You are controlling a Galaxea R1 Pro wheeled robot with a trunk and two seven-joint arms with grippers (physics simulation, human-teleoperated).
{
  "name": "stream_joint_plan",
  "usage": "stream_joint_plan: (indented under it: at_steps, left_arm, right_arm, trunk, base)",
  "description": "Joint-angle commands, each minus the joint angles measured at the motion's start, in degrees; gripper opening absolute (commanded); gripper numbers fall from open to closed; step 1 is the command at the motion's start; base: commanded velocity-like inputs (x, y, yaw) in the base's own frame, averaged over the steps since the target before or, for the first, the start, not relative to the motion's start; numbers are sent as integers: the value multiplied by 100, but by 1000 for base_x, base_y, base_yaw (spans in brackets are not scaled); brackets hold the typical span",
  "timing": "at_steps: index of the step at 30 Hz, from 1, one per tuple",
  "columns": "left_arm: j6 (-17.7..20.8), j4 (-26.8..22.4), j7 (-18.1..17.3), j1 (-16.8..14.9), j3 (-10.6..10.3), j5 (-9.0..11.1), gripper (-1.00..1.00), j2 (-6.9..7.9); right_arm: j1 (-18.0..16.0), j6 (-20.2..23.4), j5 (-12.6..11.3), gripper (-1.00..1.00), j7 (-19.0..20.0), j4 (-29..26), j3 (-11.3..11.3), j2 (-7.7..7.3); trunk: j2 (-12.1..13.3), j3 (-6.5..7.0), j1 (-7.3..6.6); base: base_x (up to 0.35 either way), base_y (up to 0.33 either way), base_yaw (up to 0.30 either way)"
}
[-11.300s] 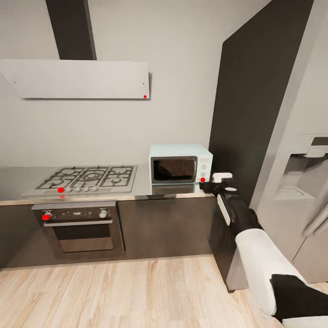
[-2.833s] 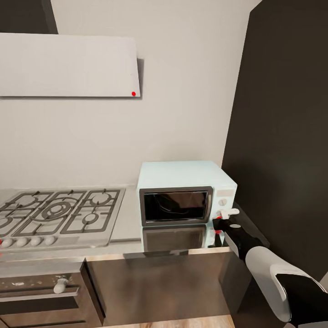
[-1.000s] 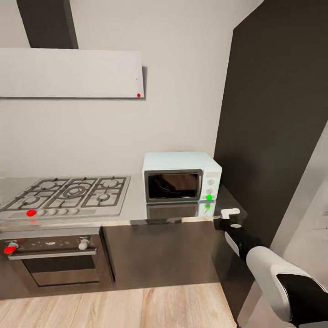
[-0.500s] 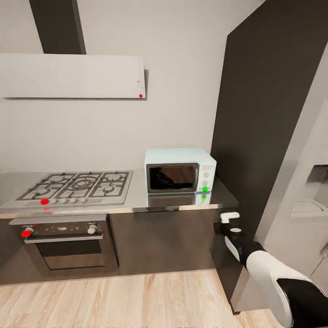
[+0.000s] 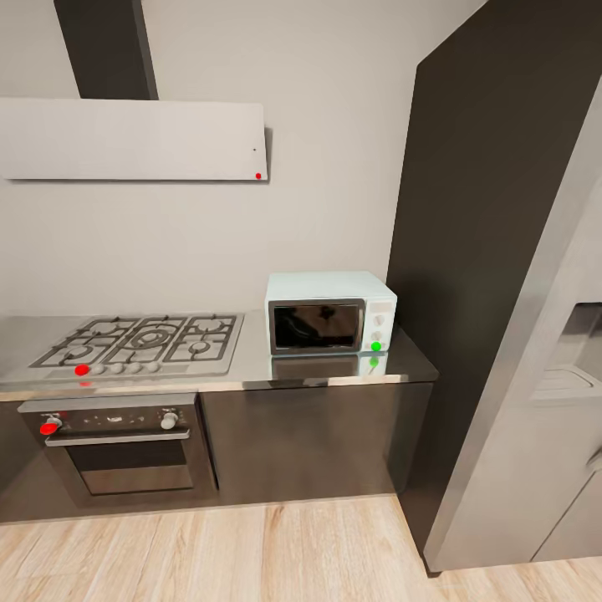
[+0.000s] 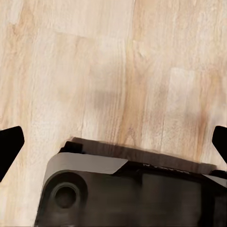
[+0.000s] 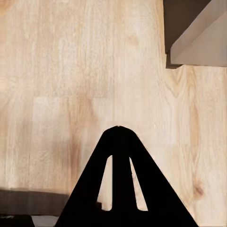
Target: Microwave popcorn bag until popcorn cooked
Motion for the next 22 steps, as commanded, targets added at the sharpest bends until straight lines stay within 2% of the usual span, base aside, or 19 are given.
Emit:
stream_joint_plan:
  at_steps: [1, 3, 6, 7, 22]
  left_arm:
    - [-14, 204, -28, -6, 37, 3, 100, -1]
    - [6, 521, -23, 7, 40, 2, 100, 28]
    - [71, 910, -7, 12, 51, 11, 100, 154]
    - [48, 1112, -26, 24, 9, -55, 100, 145]
    - [48, 1112, -24, 26, 9, -49, 100, 153]
  right_arm:
    - [102, -18, 61, -100, -25, 10, -19, 27]
    - [428, 1, 88, -100, -26, 13, -13, 49]
    - [874, 7, 106, -100, -26, 0, -4, 53]
    - [1195, 20, 35, 100, -47, -6, -74, 135]
    - [1195, 21, 35, 100, -45, -6, -75, 141]
  trunk:
    - [-6, -7, 1]
    - [-6, -7, 1]
    - [-6, -7, 1]
    - [-6, -7, 1]
    - [-6, -7, 1]
  base:
    - [0, 0, 0]
    - [0, 0, 0]
    - [0, 0, 0]
    - [0, 0, 0]
    - [0, 0, 0]
